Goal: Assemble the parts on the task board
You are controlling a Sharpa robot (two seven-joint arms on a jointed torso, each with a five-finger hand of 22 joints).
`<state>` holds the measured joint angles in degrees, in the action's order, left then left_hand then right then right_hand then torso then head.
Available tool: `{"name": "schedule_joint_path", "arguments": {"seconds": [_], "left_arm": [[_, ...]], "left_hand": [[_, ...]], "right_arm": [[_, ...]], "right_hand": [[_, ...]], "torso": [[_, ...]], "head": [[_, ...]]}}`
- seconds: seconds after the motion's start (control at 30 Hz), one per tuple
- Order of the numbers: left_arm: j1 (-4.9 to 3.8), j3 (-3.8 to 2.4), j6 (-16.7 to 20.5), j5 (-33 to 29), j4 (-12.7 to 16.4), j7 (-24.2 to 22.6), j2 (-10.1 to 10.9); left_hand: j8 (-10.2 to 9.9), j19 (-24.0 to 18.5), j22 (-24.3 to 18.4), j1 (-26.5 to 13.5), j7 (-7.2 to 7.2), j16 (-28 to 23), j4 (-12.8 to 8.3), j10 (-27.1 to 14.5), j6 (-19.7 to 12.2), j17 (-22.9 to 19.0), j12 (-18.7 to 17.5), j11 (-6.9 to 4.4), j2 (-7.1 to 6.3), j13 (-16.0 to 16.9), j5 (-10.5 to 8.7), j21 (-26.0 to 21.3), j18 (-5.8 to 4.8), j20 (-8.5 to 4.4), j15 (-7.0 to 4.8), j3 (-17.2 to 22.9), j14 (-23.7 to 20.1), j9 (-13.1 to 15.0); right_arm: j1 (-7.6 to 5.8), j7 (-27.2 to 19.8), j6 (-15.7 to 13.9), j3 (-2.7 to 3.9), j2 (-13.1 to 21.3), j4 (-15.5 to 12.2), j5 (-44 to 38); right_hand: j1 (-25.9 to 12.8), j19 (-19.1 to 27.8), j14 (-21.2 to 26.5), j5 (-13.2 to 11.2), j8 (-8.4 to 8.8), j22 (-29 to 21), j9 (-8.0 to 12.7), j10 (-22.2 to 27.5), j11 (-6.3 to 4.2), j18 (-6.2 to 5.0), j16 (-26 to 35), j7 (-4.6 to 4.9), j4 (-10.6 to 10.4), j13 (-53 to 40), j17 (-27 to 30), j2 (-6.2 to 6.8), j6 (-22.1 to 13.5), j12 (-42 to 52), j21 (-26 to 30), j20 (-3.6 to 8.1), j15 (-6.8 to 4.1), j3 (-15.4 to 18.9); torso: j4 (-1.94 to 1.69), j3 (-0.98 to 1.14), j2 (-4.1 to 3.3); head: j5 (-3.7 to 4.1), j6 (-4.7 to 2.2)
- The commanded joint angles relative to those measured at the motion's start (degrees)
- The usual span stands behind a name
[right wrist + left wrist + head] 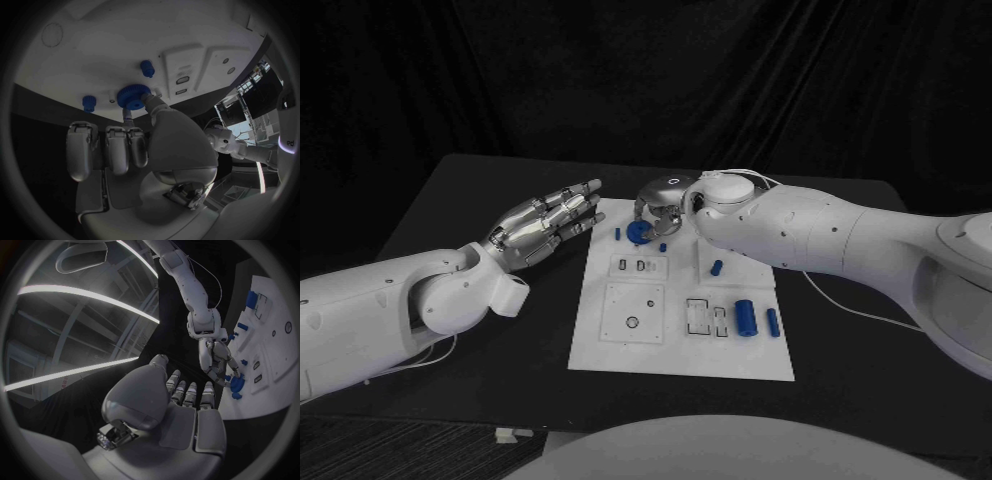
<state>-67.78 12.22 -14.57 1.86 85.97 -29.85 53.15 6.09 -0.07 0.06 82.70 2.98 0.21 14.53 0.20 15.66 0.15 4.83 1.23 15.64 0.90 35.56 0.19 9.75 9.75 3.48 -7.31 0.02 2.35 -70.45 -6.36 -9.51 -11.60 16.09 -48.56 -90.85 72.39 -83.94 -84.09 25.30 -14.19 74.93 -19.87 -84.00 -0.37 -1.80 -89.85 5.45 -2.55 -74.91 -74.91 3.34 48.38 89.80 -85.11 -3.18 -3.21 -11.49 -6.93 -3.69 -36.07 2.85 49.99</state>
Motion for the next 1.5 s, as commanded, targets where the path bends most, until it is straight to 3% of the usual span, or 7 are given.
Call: {"name": "schedule_joint_path", "arguments": {"seconds": [0.03,0.13,0.4,0.53,0.87,1.5], "left_arm": [[0.03,-0.06,-0.7,0.0,0.1,-0.4,0.0],[0.03,-0.06,-0.7,0.0,0.1,-0.3,0.1],[0.03,-0.06,-0.6,0.0,0.2,-0.1,0.2],[0.03,-0.06,-0.6,0.0,0.3,0.1,0.2],[0.03,-0.06,-0.7,0.0,0.2,0.4,0.4],[0.03,-0.06,-1.4,0.0,-0.3,0.9,0.0]], "left_hand": [[0.3,0.1,-0.1,0.6,0.2,0.0,0.0,0.1,-0.2,-0.1,0.2,0.12,-0.01,0.1,0.26,-0.2,0.25,0.28,0.55,0.4,0.0,0.0],[0.3,0.1,-0.1,0.6,0.21,0.0,0.0,0.1,-0.2,-0.1,0.2,0.13,0.07,0.1,0.29,-0.2,0.26,0.3,0.57,0.5,0.0,0.0],[0.4,0.1,-0.1,0.6,0.21,0.0,0.0,0.1,-0.2,-0.1,0.3,0.14,0.09,0.1,0.29,-0.2,0.26,0.31,0.57,0.5,0.0,0.0],[0.4,0.1,-0.1,0.6,0.21,0.0,0.0,0.1,-0.2,-0.1,0.3,0.14,0.09,0.1,0.29,-0.2,0.26,0.31,0.57,0.5,0.0,0.0],[0.4,0.1,-0.1,0.6,0.21,0.0,0.0,0.1,-0.2,-0.1,0.3,0.16,0.13,0.1,0.3,-0.2,0.26,0.33,0.57,0.6,0.0,0.0],[0.4,0.1,-0.1,0.6,0.28,0.0,-0.1,0.1,-0.2,-0.1,0.4,0.31,0.29,0.1,0.35,-0.2,0.28,0.35,0.53,0.8,0.0,0.0]], "right_arm": [[0.53,-0.5,-1.2,-0.22,0.1,0.2,-0.5],[0.52,-0.9,-2.8,-0.22,0.3,0.3,-0.5],[0.32,-1.9,-7.4,-0.22,0.9,-0.5,0.1],[-0.07,-2.0,-8.5,-0.22,1.2,-0.9,0.7],[-1.05,-2.4,-11.0,-0.22,2.5,-2.3,1.4],[-1.39,-0.7,-9.7,-0.23,4.6,-3.4,2.6]], "right_hand": [[0.1,-3.0,-5.9,1.0,-1.74,13.3,-5.4,-6.0,-0.49,0.42,-0.2,-1.67,0.3,-15.1,-15.1,-0.9,2.0,0.2,0.2,0.48,-0.58,0.0],[-0.1,-3.2,-5.9,2.1,-2.6,13.3,-6.7,-6.0,-0.68,0.47,-0.2,-1.88,0.3,-15.1,-15.1,-1.03,2.0,0.2,0.0,0.67,-0.81,0.0],[-0.5,-3.4,-5.9,3.2,-3.02,13.5,-7.6,-6.0,-0.75,0.59,-0.2,-1.89,0.1,-15.1,-15.1,-1.05,1.8,0.2,-0.5,0.81,-0.94,-0.1],[-0.6,-3.5,-5.9,4.5,-3.01,13.5,-8.1,-6.0,-0.71,0.63,-0.2,-1.78,0.1,-15.1,-15.1,-0.95,1.3,0.2,-0.6,0.87,-0.96,-0.4],[-0.8,-3.7,-5.9,4.8,-2.93,13.6,-8.2,-6.0,-0.58,0.7,-0.2,-1.52,-0.1,-15.1,-15.1,-0.92,1.2,0.2,-0.9,0.87,-0.91,-0.5],[-1.1,-3.7,-5.9,5.0,-2.74,13.6,-8.3,-6.0,-0.37,0.7,-0.2,-1.24,-0.3,-15.1,-15.1,-0.79,0.9,0.2,-0.8,0.8,-0.77,-0.6]], "torso": [[0.05,-0.04,0.0],[-0.02,-0.01,-0.01],[0.04,-0.02,0.01],[-0.01,0.0,0.02],[0.02,-0.02,0.02],[0.0,0.02,-0.01]], "head": [[-0.09,0.01],[-0.07,0.01],[-0.13,0.01],[-0.08,0.01],[-0.15,0.01],[0.2,0.01]]}}
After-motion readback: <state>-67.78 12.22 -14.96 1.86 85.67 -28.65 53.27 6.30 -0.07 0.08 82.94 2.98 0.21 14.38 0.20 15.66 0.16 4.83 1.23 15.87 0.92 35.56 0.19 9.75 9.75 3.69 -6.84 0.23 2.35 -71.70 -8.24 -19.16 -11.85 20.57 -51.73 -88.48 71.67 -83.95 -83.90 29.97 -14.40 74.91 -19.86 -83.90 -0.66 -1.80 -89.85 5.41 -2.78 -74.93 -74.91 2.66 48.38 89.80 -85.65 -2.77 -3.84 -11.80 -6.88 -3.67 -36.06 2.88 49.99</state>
